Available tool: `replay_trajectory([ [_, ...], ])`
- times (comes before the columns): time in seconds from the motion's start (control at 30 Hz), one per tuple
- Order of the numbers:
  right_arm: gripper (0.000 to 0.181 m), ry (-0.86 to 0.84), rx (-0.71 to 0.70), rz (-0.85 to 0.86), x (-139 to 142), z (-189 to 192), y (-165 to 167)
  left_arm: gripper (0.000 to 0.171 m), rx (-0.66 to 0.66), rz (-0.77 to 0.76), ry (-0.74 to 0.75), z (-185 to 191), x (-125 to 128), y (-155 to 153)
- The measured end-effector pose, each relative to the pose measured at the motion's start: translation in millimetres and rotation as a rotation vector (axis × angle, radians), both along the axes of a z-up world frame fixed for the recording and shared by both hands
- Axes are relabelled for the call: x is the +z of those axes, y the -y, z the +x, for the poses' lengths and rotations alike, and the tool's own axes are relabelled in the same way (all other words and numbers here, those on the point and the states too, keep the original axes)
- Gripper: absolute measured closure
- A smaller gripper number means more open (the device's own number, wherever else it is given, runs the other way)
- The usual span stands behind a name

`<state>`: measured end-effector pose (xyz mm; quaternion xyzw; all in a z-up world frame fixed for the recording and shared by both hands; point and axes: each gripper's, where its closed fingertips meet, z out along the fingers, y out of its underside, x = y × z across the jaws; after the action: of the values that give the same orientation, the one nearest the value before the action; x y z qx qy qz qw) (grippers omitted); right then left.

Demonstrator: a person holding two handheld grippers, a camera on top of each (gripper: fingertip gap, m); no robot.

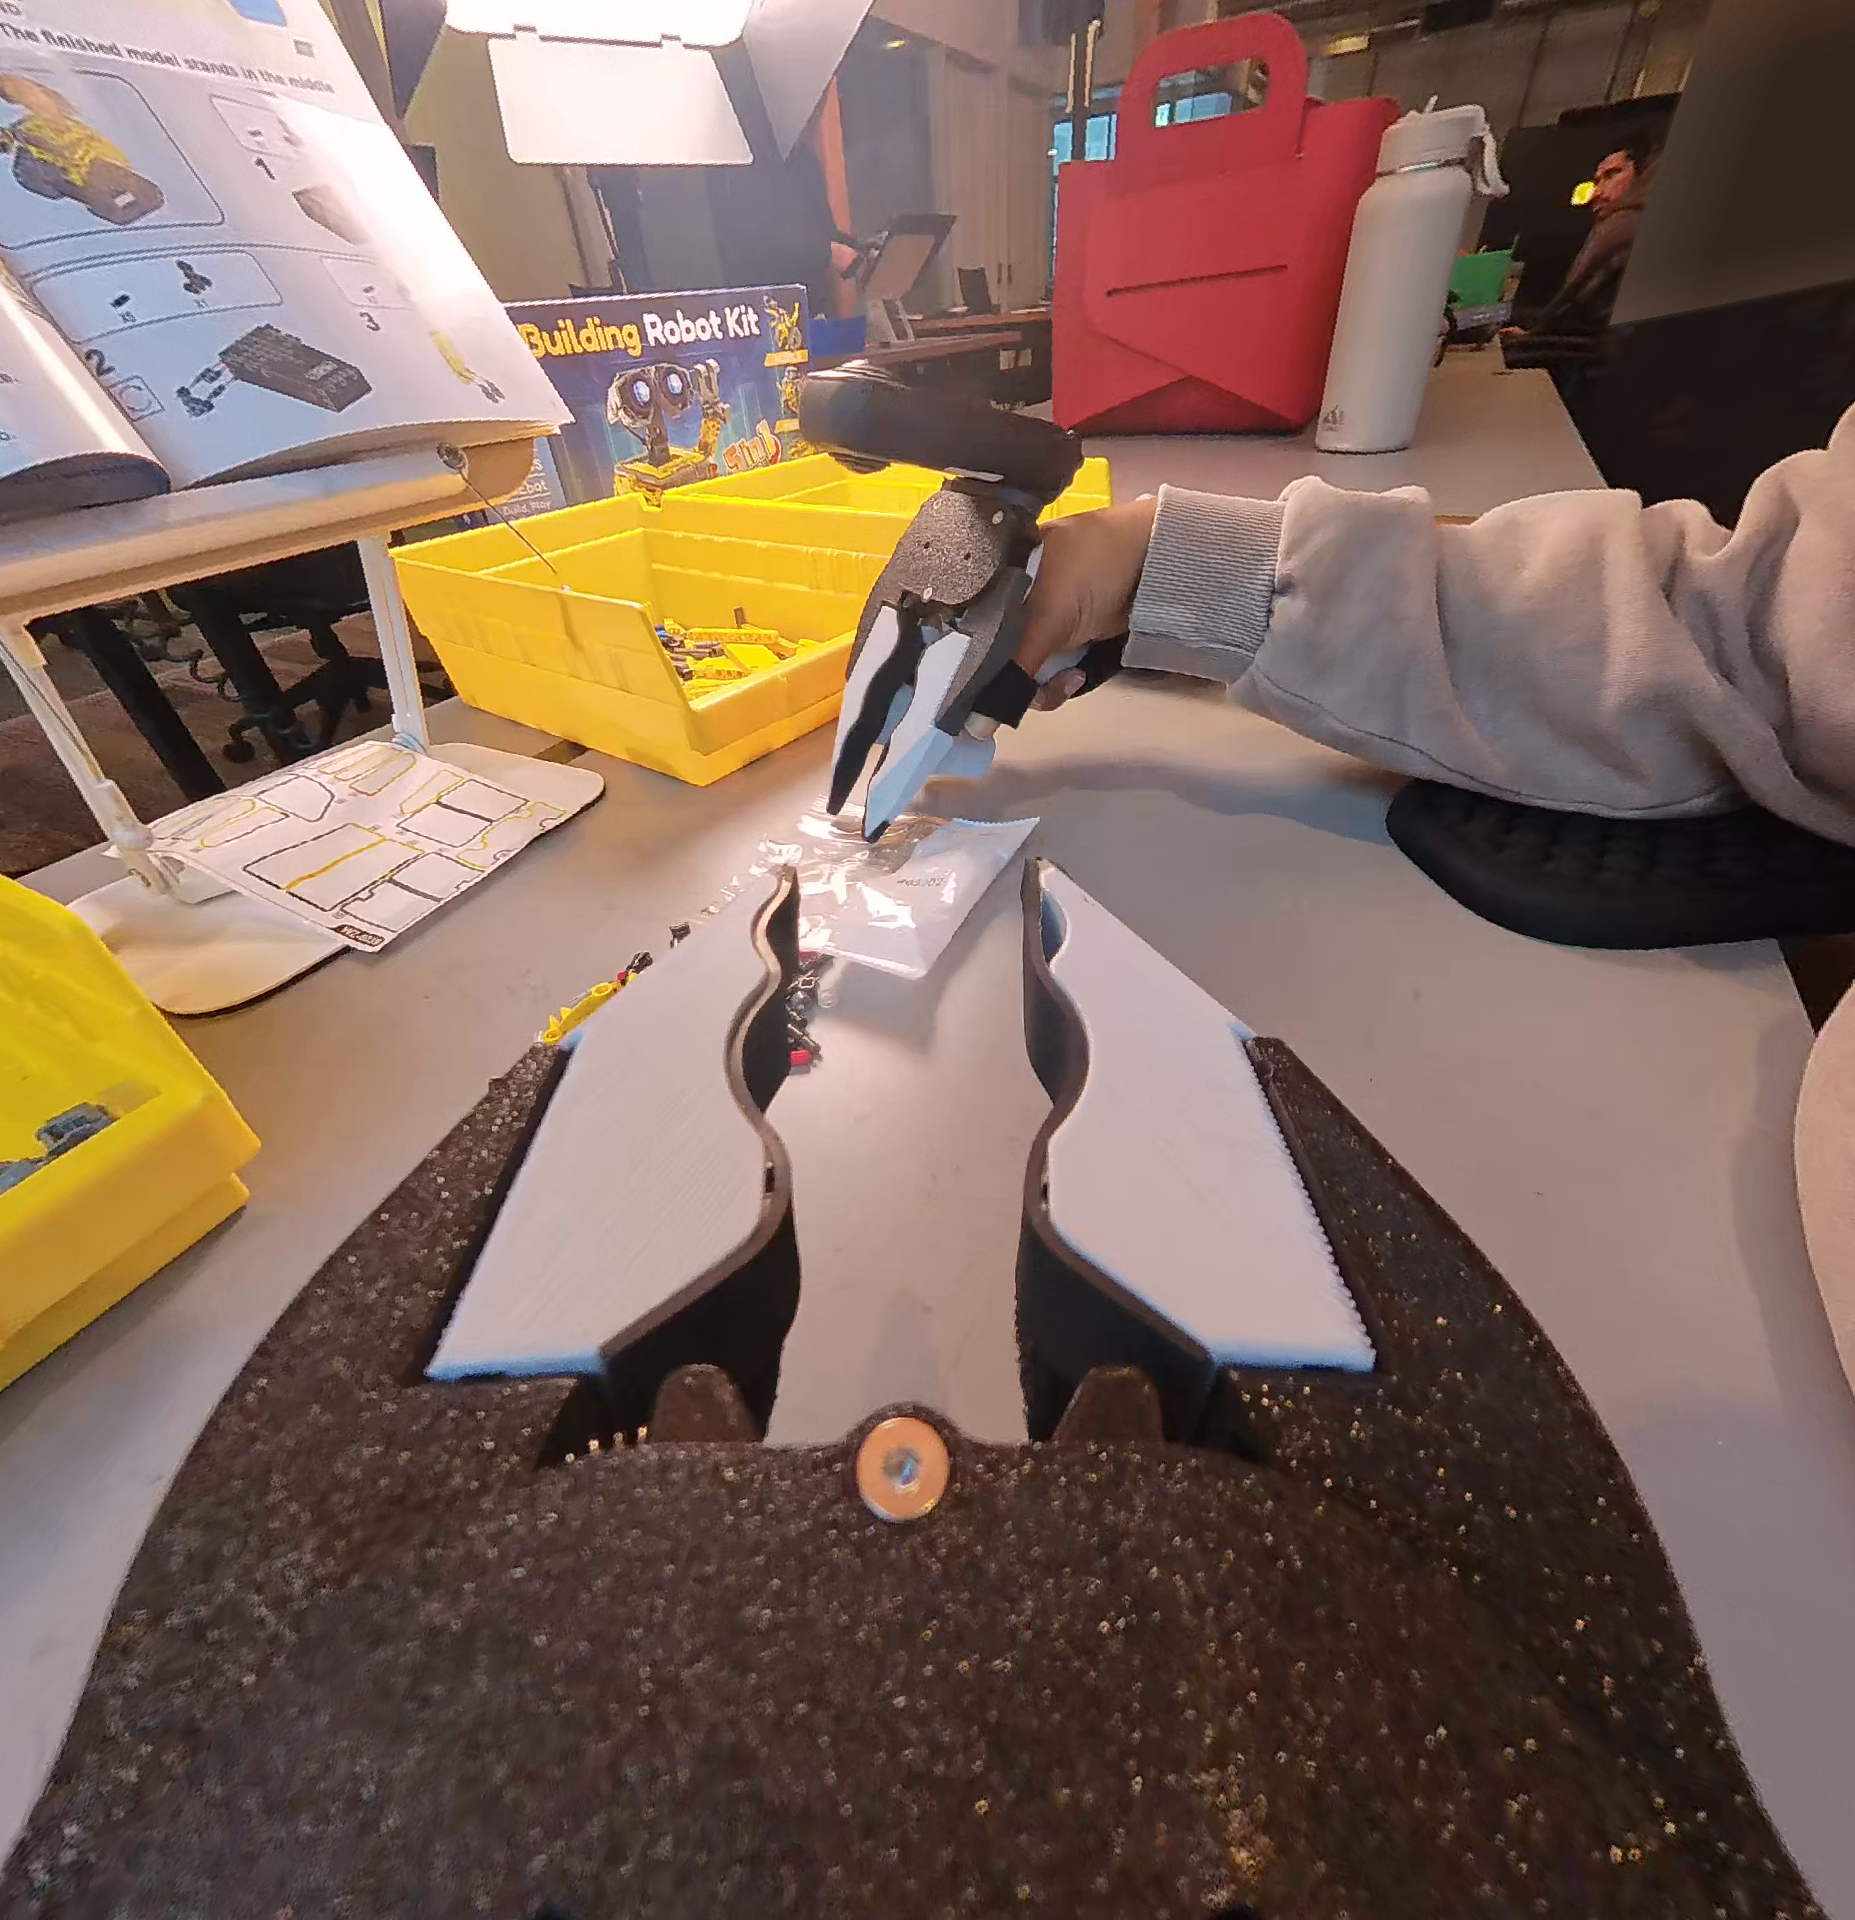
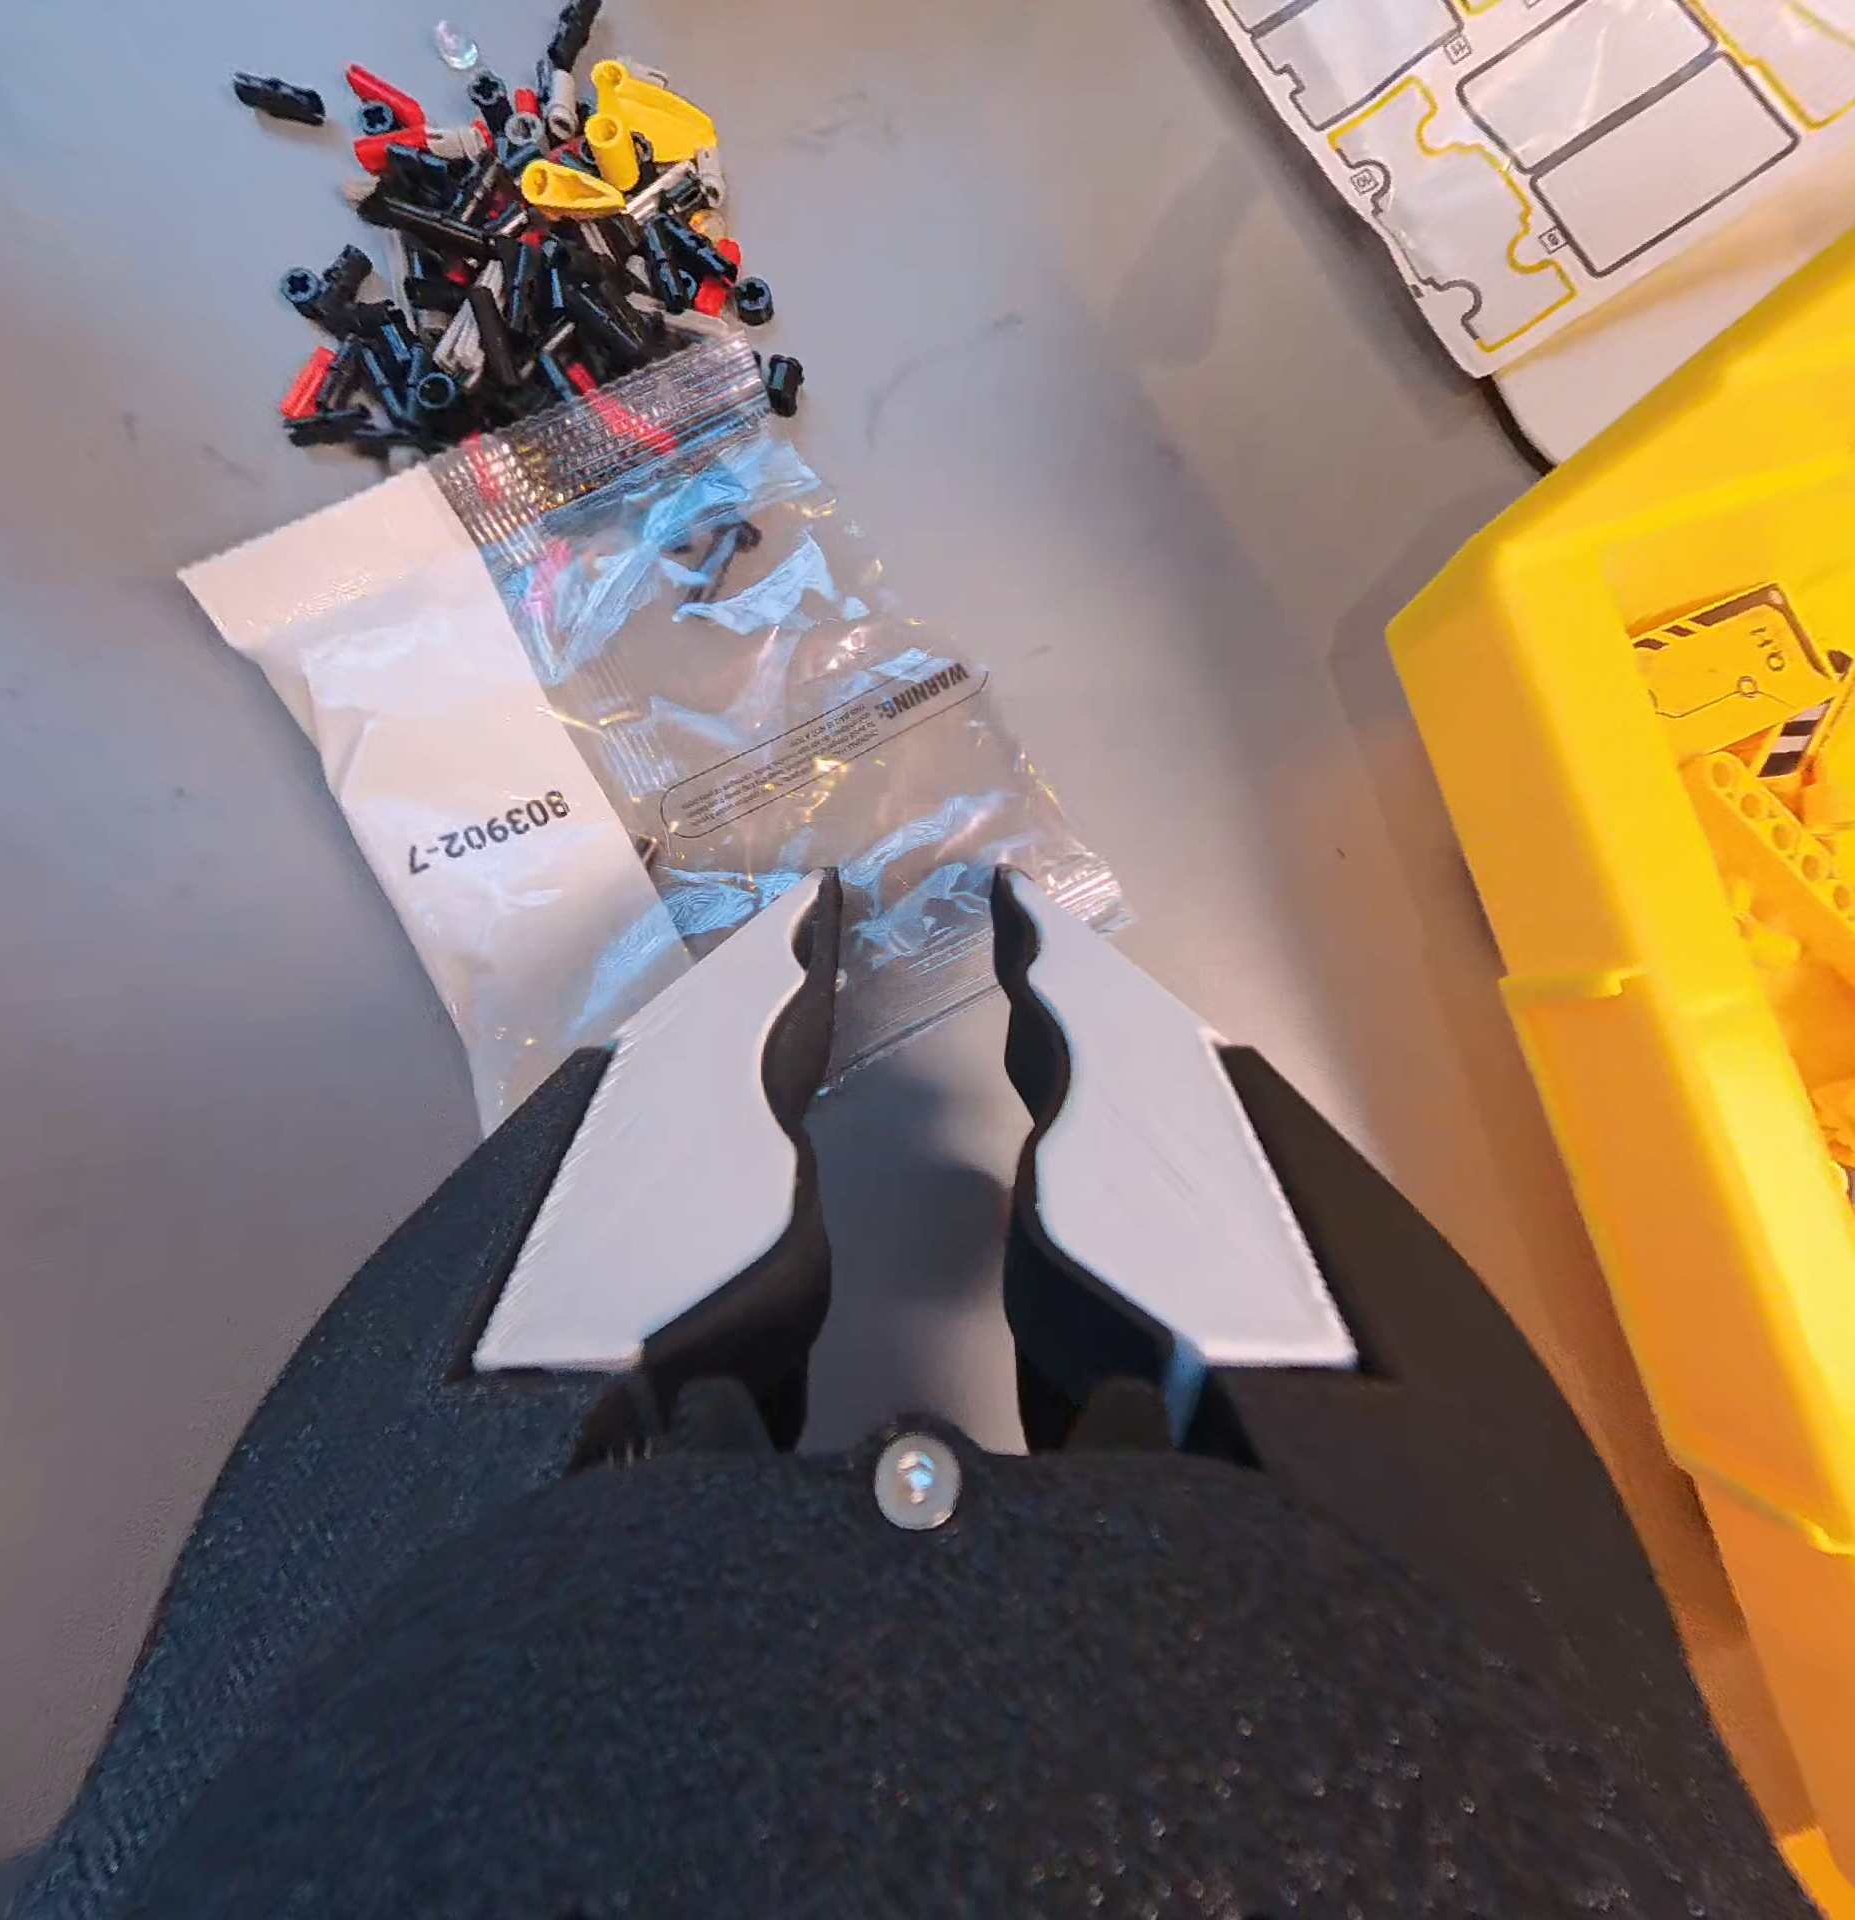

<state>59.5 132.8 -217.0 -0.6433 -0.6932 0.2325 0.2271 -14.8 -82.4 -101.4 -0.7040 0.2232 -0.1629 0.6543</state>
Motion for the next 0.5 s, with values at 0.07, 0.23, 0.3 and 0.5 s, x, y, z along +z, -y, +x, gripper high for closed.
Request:
replay_trajectory([
  [0.07,0.174,-0.014,0.025,-0.02,3.1,2.1,5.4,0.13,0.005,0.0,0.009,-1.8,1.0,0.0],
  [0.23,0.181,-0.079,0.057,-0.013,17.7,2.3,11.8,0.131,0.008,-0.015,0.023,-3.7,-0.4,-0.9],
  [0.3,0.181,-0.132,0.063,-0.003,29.5,-1.3,12.9,0.131,0.008,-0.016,0.02,-3.5,-0.9,-0.9],
  [0.5,0.104,-0.102,0.002,-0.012,14.1,-19.2,2.0,0.128,0.008,-0.032,0.008,-1.5,-6.0,-3.9],
])
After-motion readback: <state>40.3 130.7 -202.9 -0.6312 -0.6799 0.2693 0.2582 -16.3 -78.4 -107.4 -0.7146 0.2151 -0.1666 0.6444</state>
